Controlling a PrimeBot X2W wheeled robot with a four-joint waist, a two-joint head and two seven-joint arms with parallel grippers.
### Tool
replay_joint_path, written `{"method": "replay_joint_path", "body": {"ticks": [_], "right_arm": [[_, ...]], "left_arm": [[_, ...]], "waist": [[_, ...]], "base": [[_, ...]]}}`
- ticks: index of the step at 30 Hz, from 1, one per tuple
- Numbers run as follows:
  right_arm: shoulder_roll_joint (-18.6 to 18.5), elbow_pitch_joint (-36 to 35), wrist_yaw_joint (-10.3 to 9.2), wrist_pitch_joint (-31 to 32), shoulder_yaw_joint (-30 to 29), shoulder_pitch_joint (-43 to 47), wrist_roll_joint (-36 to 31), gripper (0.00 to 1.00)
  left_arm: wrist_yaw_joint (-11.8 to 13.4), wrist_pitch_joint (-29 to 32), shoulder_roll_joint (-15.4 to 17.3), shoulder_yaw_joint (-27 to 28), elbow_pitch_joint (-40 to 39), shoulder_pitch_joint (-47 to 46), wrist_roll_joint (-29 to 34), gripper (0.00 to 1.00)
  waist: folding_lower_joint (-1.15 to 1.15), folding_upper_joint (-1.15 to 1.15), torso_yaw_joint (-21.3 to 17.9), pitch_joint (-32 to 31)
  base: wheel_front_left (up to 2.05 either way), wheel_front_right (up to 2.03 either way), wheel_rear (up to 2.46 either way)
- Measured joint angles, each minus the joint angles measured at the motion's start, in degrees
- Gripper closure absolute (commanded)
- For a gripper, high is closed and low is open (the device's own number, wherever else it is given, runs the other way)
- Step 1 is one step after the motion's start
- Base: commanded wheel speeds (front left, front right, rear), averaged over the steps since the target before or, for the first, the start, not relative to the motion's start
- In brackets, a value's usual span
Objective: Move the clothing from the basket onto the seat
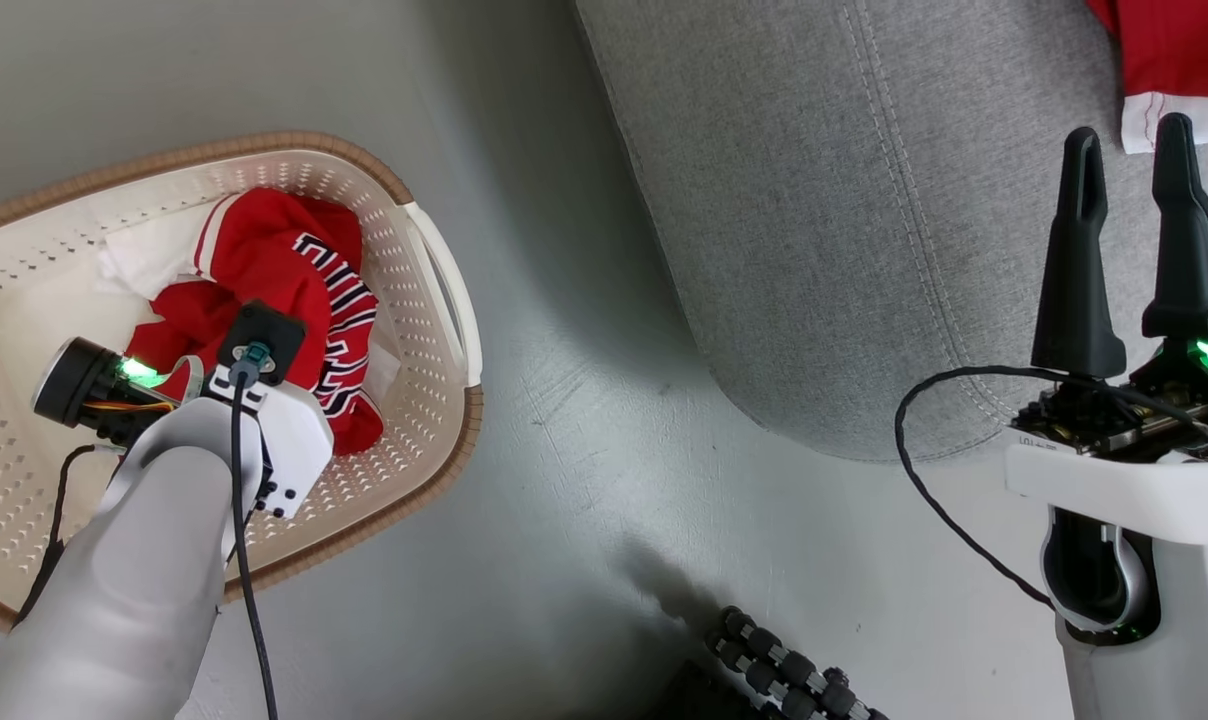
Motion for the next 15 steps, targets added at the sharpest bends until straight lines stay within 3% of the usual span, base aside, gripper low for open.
{"method": "replay_joint_path", "body": {"ticks": [15], "right_arm": [[0.0,2.41,0.0,-0.01,0.03,-0.93,-0.07,0.0]], "left_arm": [[0.63,-3.09,1.78,-0.15,-0.86,0.72,0.38,1.0]], "waist": [[0.0,0.0,1.33,-4.35]], "base": [[0.0,0.0,0.0]]}}
